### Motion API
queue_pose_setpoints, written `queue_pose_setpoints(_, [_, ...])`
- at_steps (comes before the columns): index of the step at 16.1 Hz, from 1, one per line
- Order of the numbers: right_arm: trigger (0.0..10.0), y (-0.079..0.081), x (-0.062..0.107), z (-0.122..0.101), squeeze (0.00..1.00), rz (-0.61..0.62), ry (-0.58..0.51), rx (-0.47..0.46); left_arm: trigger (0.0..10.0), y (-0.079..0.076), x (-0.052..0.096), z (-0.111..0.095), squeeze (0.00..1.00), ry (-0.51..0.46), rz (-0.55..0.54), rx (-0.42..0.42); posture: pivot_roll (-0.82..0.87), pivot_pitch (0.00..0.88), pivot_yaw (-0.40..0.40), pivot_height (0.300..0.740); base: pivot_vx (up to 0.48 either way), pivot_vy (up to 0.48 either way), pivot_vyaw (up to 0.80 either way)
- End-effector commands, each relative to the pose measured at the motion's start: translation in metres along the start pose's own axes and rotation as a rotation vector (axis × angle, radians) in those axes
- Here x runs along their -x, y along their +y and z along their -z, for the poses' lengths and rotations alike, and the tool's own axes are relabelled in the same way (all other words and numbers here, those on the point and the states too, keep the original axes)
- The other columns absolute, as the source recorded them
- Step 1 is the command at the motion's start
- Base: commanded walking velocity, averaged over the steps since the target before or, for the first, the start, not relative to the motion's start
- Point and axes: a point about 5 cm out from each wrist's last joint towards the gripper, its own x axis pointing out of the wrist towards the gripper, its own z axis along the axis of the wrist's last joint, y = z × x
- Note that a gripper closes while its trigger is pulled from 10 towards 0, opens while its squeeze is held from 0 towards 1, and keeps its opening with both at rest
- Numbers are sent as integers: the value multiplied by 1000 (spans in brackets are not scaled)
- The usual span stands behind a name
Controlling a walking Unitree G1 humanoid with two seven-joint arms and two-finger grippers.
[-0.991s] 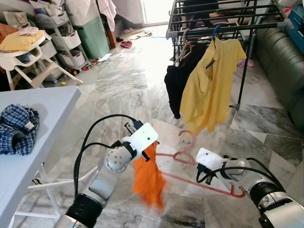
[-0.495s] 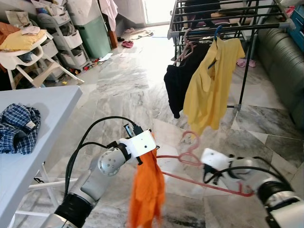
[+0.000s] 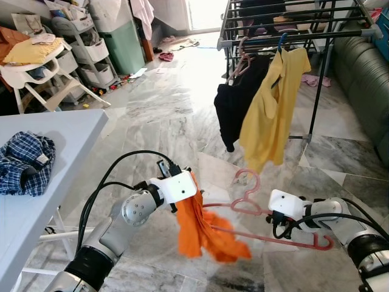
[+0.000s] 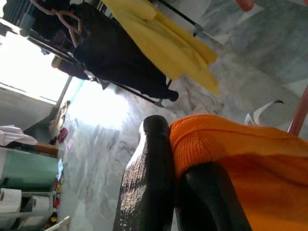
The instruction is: Hang hanger
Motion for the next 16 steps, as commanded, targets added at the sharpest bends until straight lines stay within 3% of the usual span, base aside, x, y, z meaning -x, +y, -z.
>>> queue_pose_setpoints(1, [10000, -1, 2, -9, 0, -25, -37, 51, 10000, -12, 5, 17, 0, 59, 13, 10, -62, 0, 167, 740, 0, 0, 0])
queue_pose_setpoints(5, [10000, -4, 9, -4, 0, -21, -2, 80, 10000, -29, 11, 37, 0, 143, 8, 29, -67, 0, 162, 740, 0, 0, 0])
queue_pose_setpoints(7, [10000, -7, 17, 0, 0, -3, 11, 90, 10000, -38, 12, 51, 0, 198, -39, 151, -76, 0, 160, 740, 0, 0, 0])
queue_pose_setpoints(11, [10000, -7, 14, -4, 0, 18, -13, 94, 10000, -37, -6, 32, 0, 121, -46, 357, -78, 0, 162, 740, 0, 0, 0])
queue_pose_setpoints(12, [10000, -7, 13, -5, 0, 28, -23, 92, 10000, -36, -14, 23, 0, 85, -39, 467, -78, 0, 162, 740, 0, 0, 0])
queue_pose_setpoints(13, [10000, -7, 13, -6, 0, 30, -28, 92, 10000, -36, -24, 11, 0, 43, -33, 659, -81, 0, 163, 740, 0, 0, 0])
queue_pose_setpoints(16, [10000, -7, 14, -5, 0, 33, -29, 94, 10000, -36, -28, 2, 0, 2, 1, 659, -90, 0, 171, 740, 0, 0, 0])
